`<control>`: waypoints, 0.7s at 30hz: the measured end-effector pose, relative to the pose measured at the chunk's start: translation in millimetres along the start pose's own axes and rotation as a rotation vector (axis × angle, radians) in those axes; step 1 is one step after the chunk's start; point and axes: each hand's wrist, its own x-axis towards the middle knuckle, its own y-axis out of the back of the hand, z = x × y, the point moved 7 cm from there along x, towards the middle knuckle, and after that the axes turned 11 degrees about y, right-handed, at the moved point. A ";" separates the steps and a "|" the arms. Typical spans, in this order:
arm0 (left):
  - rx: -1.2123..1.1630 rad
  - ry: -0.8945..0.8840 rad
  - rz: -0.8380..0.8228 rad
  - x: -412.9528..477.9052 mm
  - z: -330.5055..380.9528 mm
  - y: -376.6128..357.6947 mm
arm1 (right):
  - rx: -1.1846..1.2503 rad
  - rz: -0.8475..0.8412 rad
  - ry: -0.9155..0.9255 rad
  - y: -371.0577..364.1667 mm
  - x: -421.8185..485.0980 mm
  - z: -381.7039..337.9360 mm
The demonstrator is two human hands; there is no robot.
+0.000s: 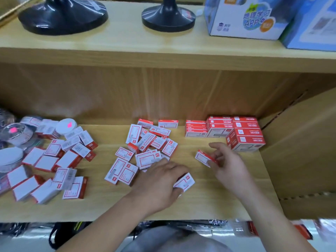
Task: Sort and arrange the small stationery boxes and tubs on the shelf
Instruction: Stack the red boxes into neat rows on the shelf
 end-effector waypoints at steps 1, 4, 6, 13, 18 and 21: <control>0.004 0.013 -0.006 0.7 2.6 -1.4 | 0.014 0.006 0.004 0.1 -3.0 0.5; -0.066 0.064 0.000 7.5 5.8 0.9 | 0.175 0.044 -0.053 -2.3 -17.3 7.8; -0.110 0.083 -0.006 14.8 5.7 2.8 | 0.311 0.065 -0.128 -3.2 -28.9 16.0; -0.193 0.010 0.019 39.1 16.5 -8.5 | 0.434 0.132 -0.178 2.5 -48.1 28.8; -0.252 0.023 0.119 57.3 24.0 -11.2 | 0.494 -0.007 -0.194 -5.5 -51.7 30.7; -0.213 0.019 0.108 63.3 24.5 -14.0 | 0.449 0.079 -0.132 -6.1 -46.6 28.8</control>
